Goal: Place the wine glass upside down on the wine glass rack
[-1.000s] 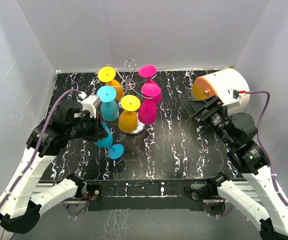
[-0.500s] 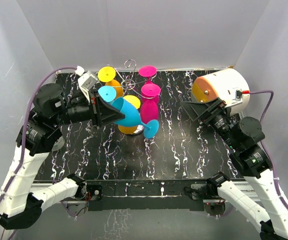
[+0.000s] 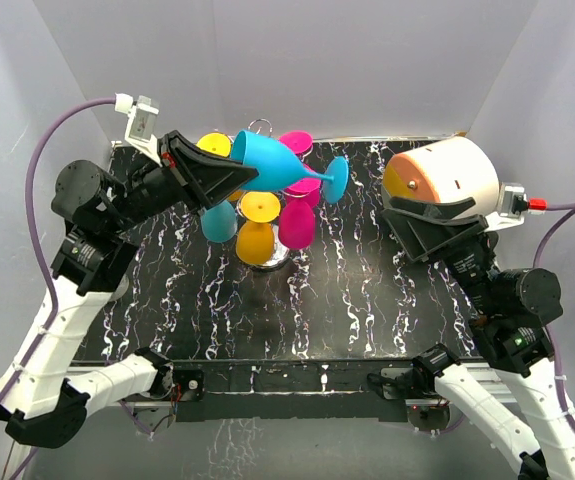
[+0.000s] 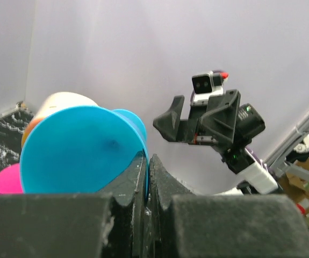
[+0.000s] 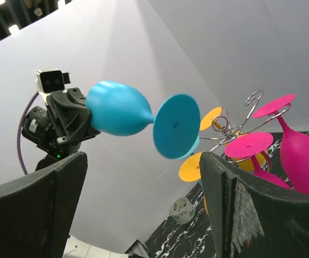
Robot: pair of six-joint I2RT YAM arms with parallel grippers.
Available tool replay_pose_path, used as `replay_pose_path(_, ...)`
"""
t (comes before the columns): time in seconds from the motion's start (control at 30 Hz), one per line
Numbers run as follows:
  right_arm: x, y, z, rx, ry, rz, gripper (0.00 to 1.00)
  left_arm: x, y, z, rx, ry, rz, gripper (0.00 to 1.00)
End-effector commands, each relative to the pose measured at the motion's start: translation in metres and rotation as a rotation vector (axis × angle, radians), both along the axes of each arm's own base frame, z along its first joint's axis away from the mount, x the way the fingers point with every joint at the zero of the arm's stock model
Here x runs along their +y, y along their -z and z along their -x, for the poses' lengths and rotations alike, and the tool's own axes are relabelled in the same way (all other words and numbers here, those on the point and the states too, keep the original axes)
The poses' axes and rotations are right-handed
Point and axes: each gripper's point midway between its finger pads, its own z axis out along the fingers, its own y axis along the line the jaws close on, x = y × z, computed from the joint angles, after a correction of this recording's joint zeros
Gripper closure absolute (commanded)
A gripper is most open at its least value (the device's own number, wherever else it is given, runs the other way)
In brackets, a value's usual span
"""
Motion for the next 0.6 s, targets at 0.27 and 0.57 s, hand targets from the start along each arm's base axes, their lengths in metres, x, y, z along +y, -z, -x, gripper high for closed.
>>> replay_pose_path(0.27,0.002,-0.016,-0.002,0.094,-0.074,-0.172,0.22,-0.025,-0.044,-0.038,-0.130,-0.059,0.233,1.00)
replay_pose_path(0.57,-0.012,-0.001,-0.041,0.384,0.008,-0.402,0.35,-0.097,-0.013,-0.048,-0.245,-0.132,0.106,1.00)
